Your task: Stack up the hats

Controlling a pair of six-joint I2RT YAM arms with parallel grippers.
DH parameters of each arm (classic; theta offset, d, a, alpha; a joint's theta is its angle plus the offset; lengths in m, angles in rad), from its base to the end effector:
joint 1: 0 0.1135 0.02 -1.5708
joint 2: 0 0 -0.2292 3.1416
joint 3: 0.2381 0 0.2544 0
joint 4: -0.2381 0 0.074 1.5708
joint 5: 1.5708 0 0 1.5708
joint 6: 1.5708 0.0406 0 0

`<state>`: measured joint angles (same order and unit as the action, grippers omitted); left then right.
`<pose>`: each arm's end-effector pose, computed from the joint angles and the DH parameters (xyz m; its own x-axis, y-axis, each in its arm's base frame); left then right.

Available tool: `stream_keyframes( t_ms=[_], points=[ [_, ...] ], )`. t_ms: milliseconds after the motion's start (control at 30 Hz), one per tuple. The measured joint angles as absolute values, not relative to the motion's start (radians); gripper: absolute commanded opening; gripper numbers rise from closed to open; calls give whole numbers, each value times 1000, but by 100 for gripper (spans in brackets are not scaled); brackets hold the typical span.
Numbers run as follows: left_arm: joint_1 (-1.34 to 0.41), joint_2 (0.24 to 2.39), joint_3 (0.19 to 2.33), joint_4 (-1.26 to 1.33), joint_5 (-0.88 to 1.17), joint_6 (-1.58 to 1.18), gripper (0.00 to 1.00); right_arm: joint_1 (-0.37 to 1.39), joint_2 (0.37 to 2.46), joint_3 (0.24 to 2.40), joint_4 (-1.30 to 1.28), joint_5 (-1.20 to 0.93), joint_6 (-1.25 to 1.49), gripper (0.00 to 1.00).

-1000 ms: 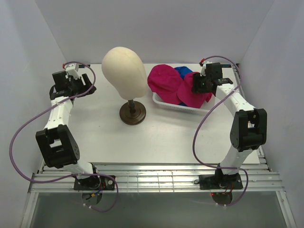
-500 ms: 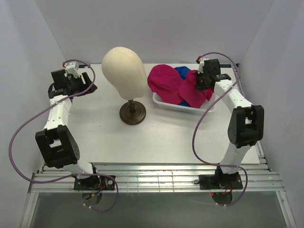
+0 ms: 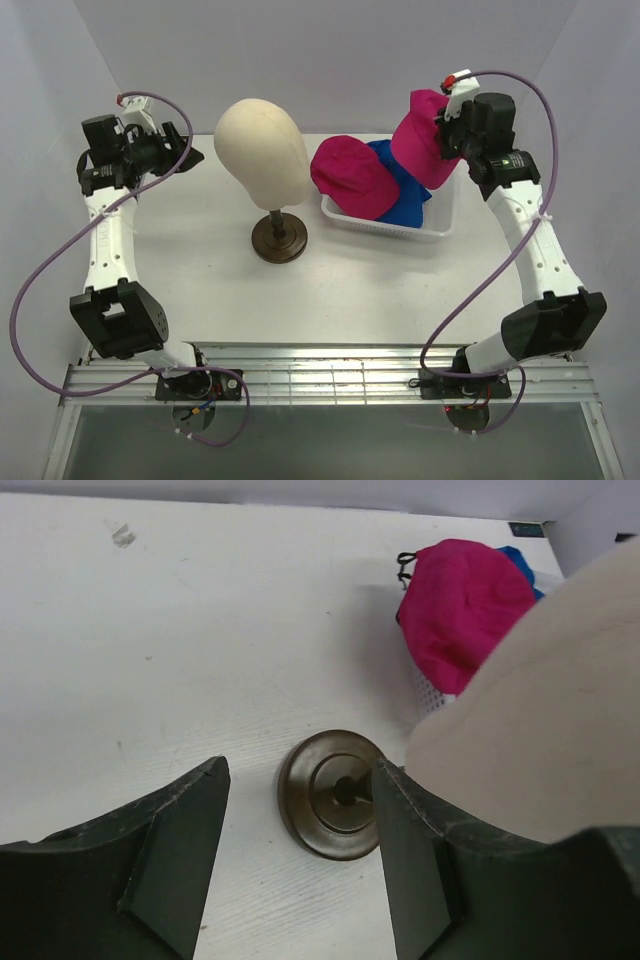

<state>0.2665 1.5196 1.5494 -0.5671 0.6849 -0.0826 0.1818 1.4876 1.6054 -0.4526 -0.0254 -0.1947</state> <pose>0.3388 0.0659 0.3558 -0.5185 -0.2078 -0.8295 0.2785 0.8761 -0.3935 0.3417 0.0639 0.3929 -0.2775 -0.2477 -0.9282 -0.2630 0.9489 -0.1745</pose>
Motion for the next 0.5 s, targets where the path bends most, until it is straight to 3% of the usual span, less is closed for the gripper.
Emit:
stream_keyframes(
  t_ms=[300,500],
  points=[
    [266,1472,1586,-612,795,-93,68,184,1491,1745,-485,-99,-253,8],
    [266,1472,1605,-653,817,-93,66,233,1678,2101,-507,-263,-252,8]
  ],
)
